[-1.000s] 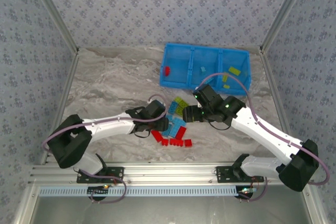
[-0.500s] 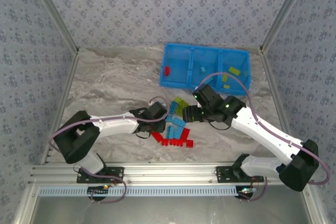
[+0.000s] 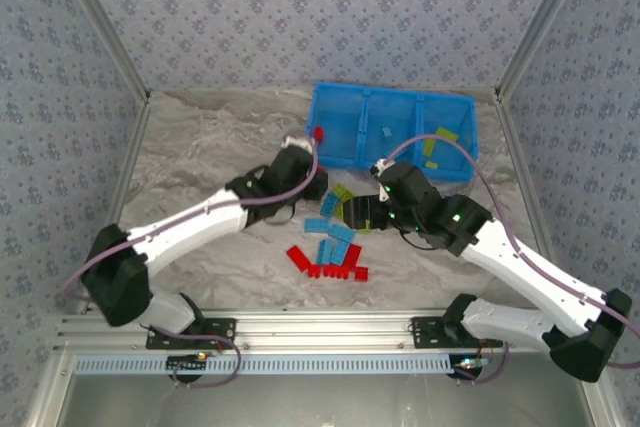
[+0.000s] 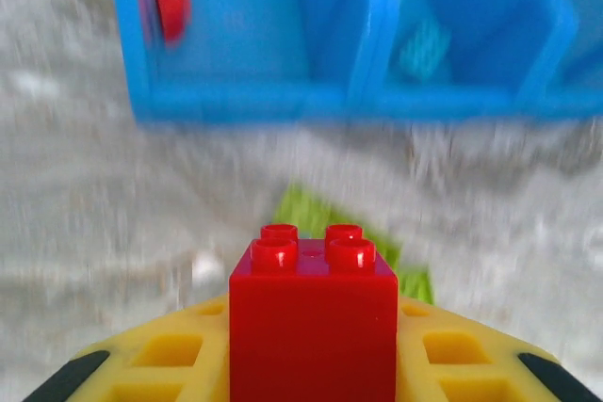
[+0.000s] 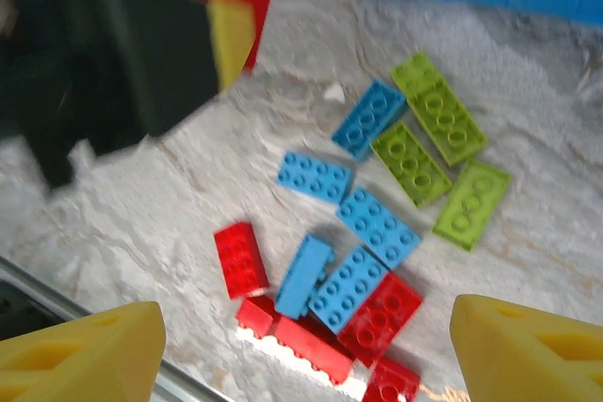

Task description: Sort the legos into containers by color

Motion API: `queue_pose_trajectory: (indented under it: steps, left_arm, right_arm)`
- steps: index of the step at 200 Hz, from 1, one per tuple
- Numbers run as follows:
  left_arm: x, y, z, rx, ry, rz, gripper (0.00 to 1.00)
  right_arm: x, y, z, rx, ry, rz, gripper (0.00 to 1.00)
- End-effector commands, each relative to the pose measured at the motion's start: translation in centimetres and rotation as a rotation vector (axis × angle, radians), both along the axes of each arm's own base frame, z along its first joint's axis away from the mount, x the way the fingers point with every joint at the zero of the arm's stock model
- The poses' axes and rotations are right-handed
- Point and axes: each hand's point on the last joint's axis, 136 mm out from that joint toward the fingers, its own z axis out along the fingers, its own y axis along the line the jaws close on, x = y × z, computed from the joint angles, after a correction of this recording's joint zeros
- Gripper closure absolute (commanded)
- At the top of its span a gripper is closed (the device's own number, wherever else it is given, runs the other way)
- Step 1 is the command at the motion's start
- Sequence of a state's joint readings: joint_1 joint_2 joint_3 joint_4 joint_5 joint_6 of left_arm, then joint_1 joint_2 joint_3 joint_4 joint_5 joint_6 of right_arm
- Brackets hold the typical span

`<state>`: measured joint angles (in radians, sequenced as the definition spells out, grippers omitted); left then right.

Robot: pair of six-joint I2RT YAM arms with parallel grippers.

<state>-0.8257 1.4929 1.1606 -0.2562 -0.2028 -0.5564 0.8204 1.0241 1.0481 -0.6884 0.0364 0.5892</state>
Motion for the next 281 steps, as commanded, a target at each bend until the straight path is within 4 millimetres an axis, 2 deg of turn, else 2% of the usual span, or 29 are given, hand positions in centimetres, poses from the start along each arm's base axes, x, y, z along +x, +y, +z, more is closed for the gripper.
queue_pose_trajectory:
  steps: [1, 26, 39, 51, 67, 87, 99, 115, 135, 155, 174, 202, 226, 250, 281]
  left_arm:
    - [5.9, -0.8, -0.1, 0.058, -0.052, 0.028, 0.77]
    - [11.3, -3.0, -1.3, 0.109, -0.057, 0.041, 0.77]
    - [13.4, -3.7, -1.8, 0.128, -0.054, 0.055, 0.76]
    - [14.8, -4.1, -2.5, 0.122, -0.043, 0.068, 0.7]
    - [15.9, -4.2, -2.9, 0.121, -0.033, 0.081, 0.55]
    - [15.8, -4.4, -2.1, 0.11, -0.038, 0.077, 0.51]
    - [15.1, -4.4, -0.6, 0.081, -0.053, 0.065, 0.49]
    - [13.5, -3.9, 1.8, 0.054, -0.085, 0.046, 0.49]
    - [10.2, -2.3, 4.6, 0.014, -0.116, 0.03, 0.49]
    - [5.7, -0.1, 6.8, -0.007, -0.159, -0.007, 0.48]
    - [0.5, 1.9, 7.6, 0.021, -0.198, -0.082, 0.48]
    - [-7.0, 3.7, 6.5, 0.057, -0.215, -0.28, 0.47]
    - [-11.9, 5.4, 4.5, 0.065, -0.192, -0.401, 0.43]
    - [-14.5, 7.2, 2.5, 0.074, -0.167, -0.444, 0.39]
    - [-16.0, 8.3, 0.8, 0.043, -0.138, -0.453, 0.27]
  right_arm:
    - [0.8, -1.0, 1.4, 0.031, -0.079, -0.07, 0.17]
    - [0.5, -2.1, 1.3, 0.008, -0.076, -0.102, 0.16]
    - [0.2, -2.5, 1.1, 0.01, -0.056, -0.12, 0.16]
    - [-0.2, -2.9, 0.9, 0.004, -0.046, -0.125, 0.16]
    - [-0.6, -3.6, 0.8, 0.0, -0.038, -0.141, 0.16]
    - [-1.0, -4.3, 0.6, 0.0, -0.035, -0.158, 0.16]
    - [-1.1, -4.6, 0.4, -0.001, -0.035, -0.168, 0.16]
    - [-1.0, -4.8, 0.0, -0.008, -0.033, -0.182, 0.16]
    - [-0.9, -4.8, -0.8, -0.027, -0.025, -0.184, 0.16]
    - [-0.5, -4.7, -1.9, -0.07, -0.017, -0.177, 0.15]
    - [0.2, -4.4, -3.3, -0.13, -0.006, -0.163, 0.13]
    - [2.3, -3.5, -6.8, -0.246, 0.06, -0.093, 0.11]
    - [4.6, -2.2, -9.9, -0.269, 0.141, -0.031, 0.12]
    - [7.8, -0.8, -12.2, -0.277, 0.164, 0.004, 0.13]
    - [11.6, -0.2, -15.0, -0.311, 0.193, 0.008, 0.16]
